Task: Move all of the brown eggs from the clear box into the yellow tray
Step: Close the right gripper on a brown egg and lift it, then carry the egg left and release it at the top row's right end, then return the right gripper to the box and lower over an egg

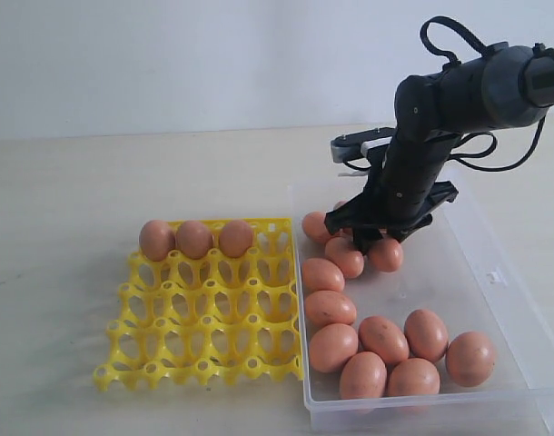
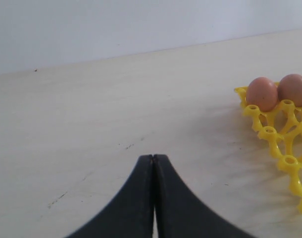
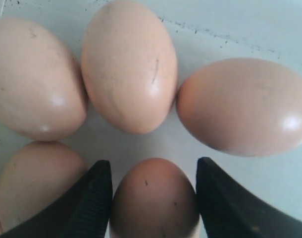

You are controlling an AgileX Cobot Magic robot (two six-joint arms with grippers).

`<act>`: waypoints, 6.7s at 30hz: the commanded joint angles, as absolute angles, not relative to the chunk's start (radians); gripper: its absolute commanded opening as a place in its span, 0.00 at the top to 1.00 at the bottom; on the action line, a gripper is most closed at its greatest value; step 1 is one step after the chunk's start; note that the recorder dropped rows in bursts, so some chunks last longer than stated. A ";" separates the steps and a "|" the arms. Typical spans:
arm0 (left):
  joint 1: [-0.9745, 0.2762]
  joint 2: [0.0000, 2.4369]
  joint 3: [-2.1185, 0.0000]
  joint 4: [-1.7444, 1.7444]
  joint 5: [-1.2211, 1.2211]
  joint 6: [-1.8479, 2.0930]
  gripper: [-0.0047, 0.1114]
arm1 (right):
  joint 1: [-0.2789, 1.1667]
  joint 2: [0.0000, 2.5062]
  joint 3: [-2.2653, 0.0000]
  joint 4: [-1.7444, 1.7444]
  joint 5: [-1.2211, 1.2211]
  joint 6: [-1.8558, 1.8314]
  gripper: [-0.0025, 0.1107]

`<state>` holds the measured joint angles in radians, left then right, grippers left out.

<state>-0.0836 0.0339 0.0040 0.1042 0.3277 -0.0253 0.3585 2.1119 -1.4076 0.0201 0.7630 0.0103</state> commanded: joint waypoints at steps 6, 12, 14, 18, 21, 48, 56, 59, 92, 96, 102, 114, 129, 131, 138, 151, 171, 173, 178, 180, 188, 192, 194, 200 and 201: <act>-0.091 0.036 0.000 0.102 0.316 -0.030 0.96 | 0.354 2.130 -1.404 0.023 0.798 0.000 0.50; -0.091 0.036 0.000 0.102 0.316 -0.030 0.96 | 0.354 2.130 -1.404 0.021 0.796 0.000 0.68; -0.091 0.036 0.000 0.102 0.316 -0.030 0.96 | 0.354 2.130 -1.404 0.021 0.793 -0.015 0.87; -0.091 0.036 0.000 0.102 0.316 -0.030 0.96 | 0.354 2.125 -1.404 0.021 0.791 -0.053 0.98; -0.091 0.036 0.000 0.102 0.316 -0.030 0.96 | 0.354 2.093 -1.404 0.021 0.762 -0.055 0.98; -0.091 0.036 0.000 0.102 0.316 -0.030 0.96 | 0.655 1.914 -1.028 0.060 -0.414 0.000 0.98; -0.091 0.036 0.000 0.102 0.316 -0.030 0.96 | 0.669 2.001 -1.044 0.059 -0.432 0.000 0.98; -0.091 0.036 0.000 0.102 0.316 -0.030 0.96 | 0.669 2.003 -1.044 0.074 -0.459 0.000 0.98; -0.091 0.036 0.000 0.102 0.316 -0.030 0.96 | 0.642 2.074 -1.044 0.139 -0.369 -0.061 0.98; -0.091 0.036 0.000 0.102 0.316 -0.030 0.96 | 0.640 2.074 -1.044 0.138 -0.354 -0.061 0.98; -0.091 0.036 0.000 0.102 0.316 -0.030 0.96 | 0.638 2.072 -1.044 0.129 -0.347 -0.061 0.71; -0.091 0.036 0.000 0.102 0.316 -0.030 0.96 | 0.638 2.044 -1.044 0.129 -0.344 -0.057 0.38; -0.091 0.036 0.000 0.102 0.316 -0.030 0.96 | 0.615 1.769 -1.044 0.086 -0.020 -0.062 0.98; -0.091 0.036 0.000 0.102 0.316 -0.030 0.96 | 0.605 1.709 -1.044 0.054 0.061 -0.062 0.96; -0.091 0.036 0.000 0.102 0.316 -0.030 0.96 | 0.521 1.566 -1.140 0.000 0.626 -0.050 0.88; -0.091 0.036 0.000 0.102 0.316 -0.030 0.96 | 0.325 1.744 -1.184 0.177 1.060 -0.026 0.44; -0.091 0.036 0.000 0.102 0.316 -0.030 0.96 | 0.325 1.852 -1.102 0.189 0.949 -0.045 0.48; -0.091 0.036 0.000 0.102 0.316 -0.030 0.96 | 0.325 1.855 -1.102 0.189 0.925 -0.052 0.48; -0.091 0.036 0.000 0.102 0.316 -0.030 0.96 | 0.325 1.873 -1.102 0.189 0.908 -0.052 0.48; -0.091 0.036 0.000 0.102 0.316 -0.030 0.96 | 0.325 1.885 -1.102 0.189 0.912 -0.052 0.48; -0.091 0.036 0.000 0.102 0.316 -0.030 0.96 | 0.325 1.914 -1.102 0.186 0.912 -0.052 0.48; -0.091 0.036 0.000 0.102 0.316 -0.030 0.96 | 0.325 1.914 -1.102 0.186 0.903 -0.052 0.48; -0.091 0.036 0.000 0.102 0.316 -0.030 0.96 | 0.325 1.918 -1.102 0.186 0.896 -0.052 0.48; -0.091 0.036 0.000 0.102 0.316 -0.030 0.96 | 0.325 1.920 -1.102 0.186 0.892 -0.052 0.48; -0.091 0.036 0.000 0.102 0.316 -0.030 0.96 | 0.325 1.920 -1.102 0.186 0.888 -0.052 0.48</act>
<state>-0.0836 0.0339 0.0040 0.1042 0.3277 -0.0253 0.3296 1.9198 -1.1031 0.1873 0.9021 -0.0413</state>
